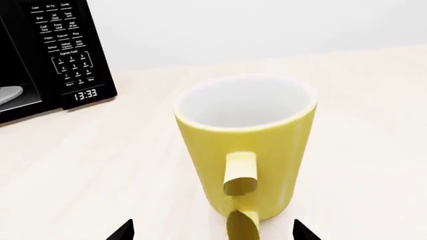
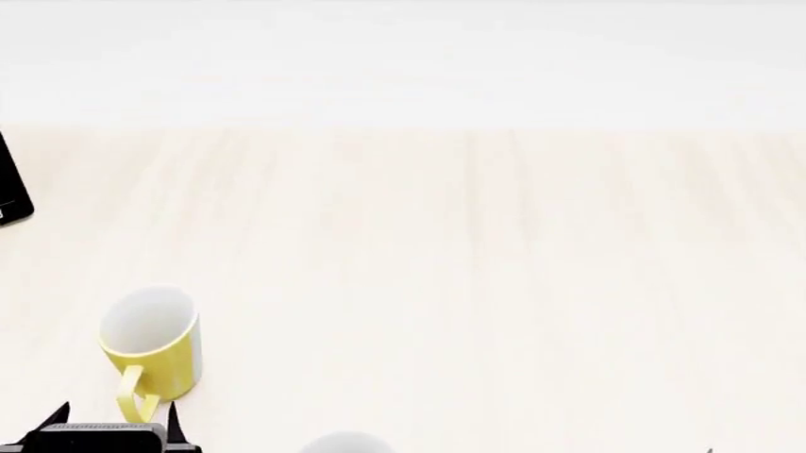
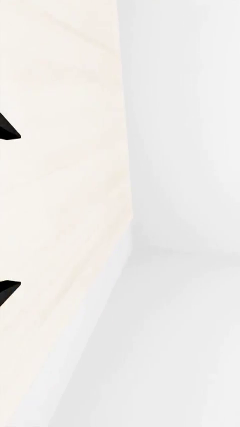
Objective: Put the yellow and white mug to the front of the white mug.
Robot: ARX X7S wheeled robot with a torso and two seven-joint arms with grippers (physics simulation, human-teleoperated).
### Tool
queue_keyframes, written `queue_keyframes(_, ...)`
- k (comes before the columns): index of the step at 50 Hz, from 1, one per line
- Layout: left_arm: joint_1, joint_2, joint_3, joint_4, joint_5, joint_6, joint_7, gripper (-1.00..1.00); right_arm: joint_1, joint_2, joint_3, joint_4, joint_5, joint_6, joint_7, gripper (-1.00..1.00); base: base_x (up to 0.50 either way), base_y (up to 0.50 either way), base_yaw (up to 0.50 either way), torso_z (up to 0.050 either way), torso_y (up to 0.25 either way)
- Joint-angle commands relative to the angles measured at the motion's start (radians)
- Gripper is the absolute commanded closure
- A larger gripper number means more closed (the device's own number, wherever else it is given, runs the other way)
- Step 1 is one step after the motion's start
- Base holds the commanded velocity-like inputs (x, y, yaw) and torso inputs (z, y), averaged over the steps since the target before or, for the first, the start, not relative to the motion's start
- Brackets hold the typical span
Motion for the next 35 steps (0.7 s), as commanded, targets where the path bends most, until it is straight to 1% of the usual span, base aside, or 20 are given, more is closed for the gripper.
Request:
queue_keyframes(1, -0.033, 0.005, 0.015, -0.07, 0.006, 0.02, -0.001, -1.0, -0.002, 0.005, -0.004, -0.003, 0.002, 0.002, 0.006, -1.0, 0.0, 0.0, 0.0, 0.0, 0.0)
queue_keyframes(13, -0.017, 0.001, 0.027, -0.032, -0.02, 0.027, 0.031, -1.0, 0.0, 0.008, -0.009, 0.002, 0.005, 0.0, 0.011, -1.0, 0.0, 0.0, 0.0, 0.0, 0.0)
queue_keyframes(14, -0.012, 0.001, 0.025, -0.024, -0.03, 0.035, 0.041, 1.0, 0.001, 0.009, -0.012, 0.004, 0.002, 0.0, 0.011, -1.0, 0.0, 0.0, 0.0, 0.0, 0.0)
queue_keyframes(16, 0.009, -0.002, 0.018, 0.016, -0.058, 0.044, 0.061, 1.0, 0.003, 0.009, -0.014, 0.007, 0.001, 0.0, 0.012, -1.0, 0.0, 0.0, 0.0, 0.0, 0.0)
queue_keyframes(19, 0.021, -0.005, 0.02, 0.041, -0.06, 0.036, 0.057, 1.0, 0.005, 0.01, -0.016, 0.009, 0.001, 0.001, 0.014, -1.0, 0.0, 0.0, 0.0, 0.0, 0.0)
queue_keyframes(22, 0.005, -0.002, 0.017, -0.005, -0.062, 0.058, 0.059, 1.0, 0.006, 0.011, -0.019, 0.014, -0.003, 0.001, 0.017, -1.0, 0.0, 0.0, 0.0, 0.0, 0.0)
queue_keyframes(35, 0.019, -0.013, 0.018, 0.032, -0.091, 0.055, 0.076, 1.0, 0.006, 0.016, -0.022, 0.012, 0.004, 0.003, 0.02, -1.0, 0.0, 0.0, 0.0, 0.0, 0.001)
